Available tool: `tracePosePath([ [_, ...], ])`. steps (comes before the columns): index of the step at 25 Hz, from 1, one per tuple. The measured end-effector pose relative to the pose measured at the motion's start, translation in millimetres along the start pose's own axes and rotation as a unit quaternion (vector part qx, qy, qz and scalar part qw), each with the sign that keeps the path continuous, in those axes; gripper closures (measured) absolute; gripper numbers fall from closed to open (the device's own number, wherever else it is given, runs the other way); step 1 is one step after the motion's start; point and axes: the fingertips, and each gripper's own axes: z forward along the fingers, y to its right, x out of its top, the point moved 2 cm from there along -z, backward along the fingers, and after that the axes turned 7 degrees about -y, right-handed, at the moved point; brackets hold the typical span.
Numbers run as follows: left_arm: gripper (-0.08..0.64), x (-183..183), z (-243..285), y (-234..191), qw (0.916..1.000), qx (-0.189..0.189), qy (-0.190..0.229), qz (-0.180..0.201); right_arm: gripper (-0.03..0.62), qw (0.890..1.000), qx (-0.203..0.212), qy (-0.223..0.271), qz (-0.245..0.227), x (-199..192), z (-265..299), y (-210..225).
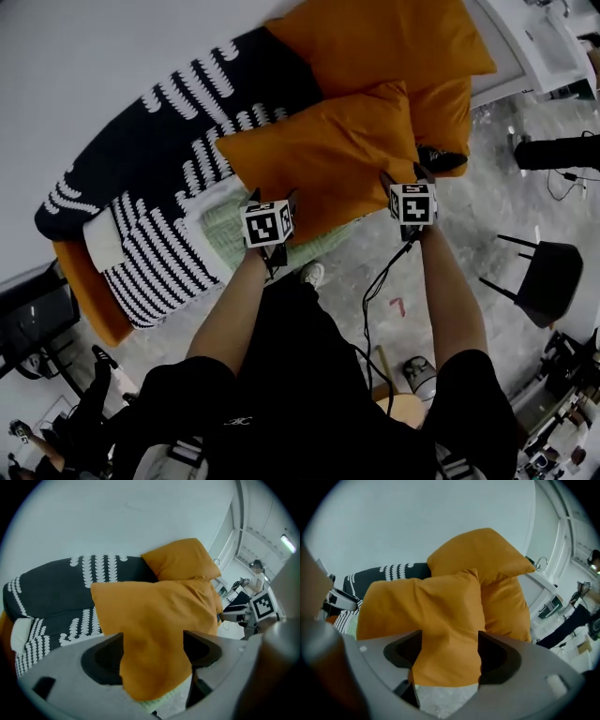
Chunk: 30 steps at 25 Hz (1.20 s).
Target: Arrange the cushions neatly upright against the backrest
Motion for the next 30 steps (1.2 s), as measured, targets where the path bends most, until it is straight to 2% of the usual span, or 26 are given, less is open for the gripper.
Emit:
tracePosePath([
  [4, 0.17, -16, 27, -25, 0.999, 0.032, -0.03, -0.011, 0.261, 1.0, -0.011, -0.029, 0.005, -9, 34, 18],
  [6, 0.193, -18, 36, -31, 0.9987, 0.044, -0.024, -0.004, 0.251, 0.999, -0.007, -0.041, 0.002, -13, 50, 23],
  [10, 0.207, -20, 49, -32, 0.9988, 0.047, -0.012, 0.001, 0.241, 0.998, 0.005, -0.056, -0.001, -16, 76, 22],
  [12, 0.226, -21, 56, -33, 0.9989, 0.041, -0.018, 0.009, 0.264, 0.998, 0.014, -0.062, -0.001, -17, 87, 17],
  [15, 0.299, -19, 66, -32, 0.9987, 0.029, -0.035, 0.021, 0.372, 0.997, 0.021, -0.068, 0.009, -19, 102, 8],
  [18, 0.439, -13, 65, -24, 0.9979, 0.029, -0.053, 0.024, 0.52, 0.998, -0.006, -0.064, -0.013, -16, 103, 0],
  [19, 0.476, -12, 62, -22, 0.9976, 0.032, -0.055, 0.029, 0.551, 0.998, -0.012, -0.059, -0.016, -15, 100, -2],
  [22, 0.525, -14, 51, -18, 0.9974, 0.038, -0.048, 0.038, 0.568, 0.999, -0.007, -0.045, 0.0, -13, 81, -5],
  [26, 0.535, -18, 25, -13, 0.9978, 0.042, -0.04, 0.033, 0.569, 1.0, 0.004, -0.021, 0.014, -8, 47, -8],
  [30, 0.537, -16, 1, -5, 0.9971, 0.062, -0.024, 0.036, 0.569, 1.0, 0.006, -0.002, 0.024, -3, 14, -9],
])
